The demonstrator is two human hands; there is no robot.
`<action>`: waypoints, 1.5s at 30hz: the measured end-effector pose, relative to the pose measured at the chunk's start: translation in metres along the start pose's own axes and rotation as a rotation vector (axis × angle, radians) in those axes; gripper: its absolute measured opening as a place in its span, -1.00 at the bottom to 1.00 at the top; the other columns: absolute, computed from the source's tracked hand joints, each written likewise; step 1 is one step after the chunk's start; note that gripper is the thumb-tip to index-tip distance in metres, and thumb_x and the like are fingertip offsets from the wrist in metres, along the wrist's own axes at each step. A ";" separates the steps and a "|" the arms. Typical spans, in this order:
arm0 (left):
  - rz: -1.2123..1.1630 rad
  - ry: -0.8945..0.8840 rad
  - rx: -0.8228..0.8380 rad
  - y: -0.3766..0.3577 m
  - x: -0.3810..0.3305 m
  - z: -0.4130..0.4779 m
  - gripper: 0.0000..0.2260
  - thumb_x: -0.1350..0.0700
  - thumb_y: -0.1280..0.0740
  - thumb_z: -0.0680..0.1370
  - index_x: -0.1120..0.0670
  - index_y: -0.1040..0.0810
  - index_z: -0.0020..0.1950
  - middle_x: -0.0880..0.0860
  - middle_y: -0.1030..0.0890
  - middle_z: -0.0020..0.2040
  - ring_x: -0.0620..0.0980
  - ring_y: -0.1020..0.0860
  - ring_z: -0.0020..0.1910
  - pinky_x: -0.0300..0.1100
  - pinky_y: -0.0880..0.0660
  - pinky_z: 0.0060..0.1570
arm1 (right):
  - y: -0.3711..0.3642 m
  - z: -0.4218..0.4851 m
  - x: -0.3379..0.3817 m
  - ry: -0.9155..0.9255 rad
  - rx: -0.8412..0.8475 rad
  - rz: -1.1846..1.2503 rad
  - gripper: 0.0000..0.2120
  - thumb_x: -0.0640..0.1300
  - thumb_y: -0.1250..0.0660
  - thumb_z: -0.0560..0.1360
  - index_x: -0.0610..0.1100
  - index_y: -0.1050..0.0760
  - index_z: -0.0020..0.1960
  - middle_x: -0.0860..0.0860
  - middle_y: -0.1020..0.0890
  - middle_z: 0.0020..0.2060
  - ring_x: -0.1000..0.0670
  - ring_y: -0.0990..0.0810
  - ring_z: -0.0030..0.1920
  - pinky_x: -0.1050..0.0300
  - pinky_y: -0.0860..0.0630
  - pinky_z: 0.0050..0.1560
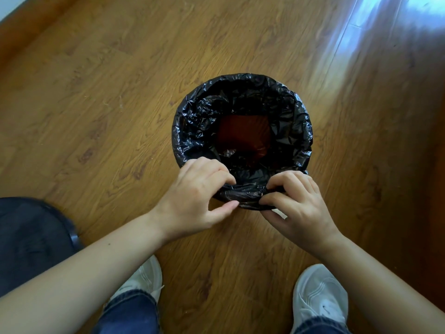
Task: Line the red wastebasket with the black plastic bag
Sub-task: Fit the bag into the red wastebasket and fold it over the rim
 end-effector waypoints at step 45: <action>0.066 -0.031 -0.040 -0.009 -0.024 0.017 -0.81 0.17 -0.40 0.37 0.19 -0.58 -0.06 0.11 -0.60 -0.14 0.11 -0.55 -0.17 0.00 -0.42 -0.15 | -0.001 0.013 -0.015 -0.190 0.028 0.022 -0.73 0.00 -0.32 0.38 -0.21 -0.58 -0.12 -0.10 -0.59 -0.19 -0.06 -0.51 -0.10 0.05 -0.29 0.11</action>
Point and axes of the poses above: each hand's wrist, its own z-axis towards the middle knuckle, its own y-axis out of the back of the hand, x = y × z, the point moved 8 cm from there along z, towards the middle knuckle
